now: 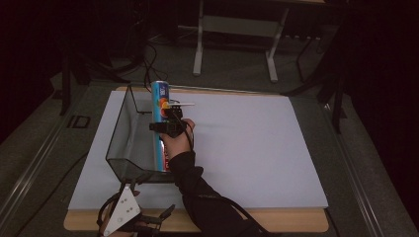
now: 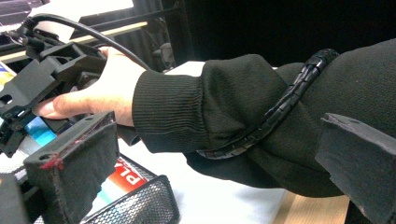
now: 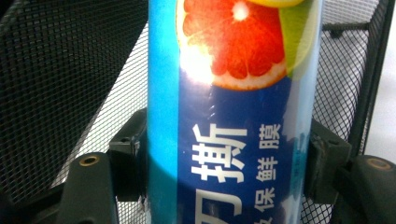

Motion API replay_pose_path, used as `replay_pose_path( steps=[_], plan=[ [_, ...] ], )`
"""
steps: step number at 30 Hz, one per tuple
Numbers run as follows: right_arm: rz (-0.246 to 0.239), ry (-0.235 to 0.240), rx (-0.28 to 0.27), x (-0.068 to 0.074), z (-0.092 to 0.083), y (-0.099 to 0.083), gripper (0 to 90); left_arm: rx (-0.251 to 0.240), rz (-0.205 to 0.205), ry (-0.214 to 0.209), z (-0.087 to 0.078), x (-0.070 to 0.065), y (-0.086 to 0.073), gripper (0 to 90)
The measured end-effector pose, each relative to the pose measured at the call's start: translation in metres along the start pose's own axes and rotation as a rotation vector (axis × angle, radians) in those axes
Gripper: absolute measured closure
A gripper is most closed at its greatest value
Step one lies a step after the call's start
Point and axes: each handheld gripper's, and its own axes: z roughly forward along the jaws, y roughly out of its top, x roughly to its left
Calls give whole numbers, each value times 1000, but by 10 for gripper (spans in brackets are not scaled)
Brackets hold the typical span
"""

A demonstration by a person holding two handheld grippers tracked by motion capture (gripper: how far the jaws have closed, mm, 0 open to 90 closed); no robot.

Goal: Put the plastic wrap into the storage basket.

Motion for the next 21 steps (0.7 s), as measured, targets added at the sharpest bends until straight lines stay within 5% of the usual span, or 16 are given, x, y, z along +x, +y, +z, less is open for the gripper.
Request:
replay_pose_path(
  steps=[8,21],
  plan=[
    [27,-26,26,-5,12,-3,305,-19,-13,-10,-1,0,1,3],
    [-97,-132,47,-1,11,-2,260,-5,-13,-20,0,-1,0,3]
  ],
)
